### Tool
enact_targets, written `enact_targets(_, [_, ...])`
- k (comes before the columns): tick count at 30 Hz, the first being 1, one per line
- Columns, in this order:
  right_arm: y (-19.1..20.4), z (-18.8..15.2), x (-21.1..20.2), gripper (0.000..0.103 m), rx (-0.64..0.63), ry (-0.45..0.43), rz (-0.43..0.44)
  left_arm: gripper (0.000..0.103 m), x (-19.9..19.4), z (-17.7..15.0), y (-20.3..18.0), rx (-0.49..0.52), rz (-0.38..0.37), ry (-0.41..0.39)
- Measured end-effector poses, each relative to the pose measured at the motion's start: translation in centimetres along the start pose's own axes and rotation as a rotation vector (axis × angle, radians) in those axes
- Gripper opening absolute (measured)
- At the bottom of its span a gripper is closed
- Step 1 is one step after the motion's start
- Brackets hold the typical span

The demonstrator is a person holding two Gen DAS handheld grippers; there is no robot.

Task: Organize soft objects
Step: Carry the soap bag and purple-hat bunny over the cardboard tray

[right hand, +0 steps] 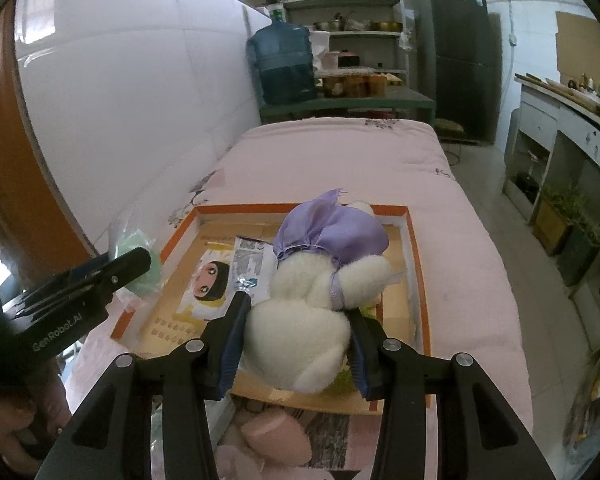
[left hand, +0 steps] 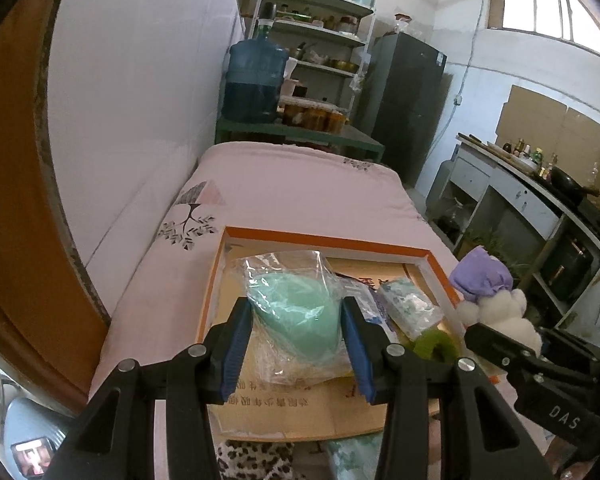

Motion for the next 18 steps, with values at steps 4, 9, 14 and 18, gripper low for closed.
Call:
enact_targets(4, [-0.2,0.1,1.0,0.046,-0.003,0.008,0.006,0.045,1.1,-0.1,0.4,-0.005,0.011,0.009])
enact_targets(9, [-0.1,0.5,2.4,0.046,-0.016,0.019,0.012,0.045,2.4,-0.2,1.1,-0.013,0.026,0.023])
enact_targets(14, [0.0,0.4,3.9,0.046,-0.020,0.041,0.025,0.045,3.7,-0.5,1.3,-0.016,0.029,0.045])
enact_targets(18, [0.0,0.2,5.1,0.046,-0.025,0.066,0.030,0.045,4.6,-0.9,1.5,-0.022,0.034,0.067])
Point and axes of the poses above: each gripper's, at about its wrist camera, not at the fingertips, and x roughly the way its jaws point, y to its left, z to its top, the point moved 5 cm from there along x, roughly the way its jaws point, and after that the axes turned 1 degree about -x, right-handed, at the moved point
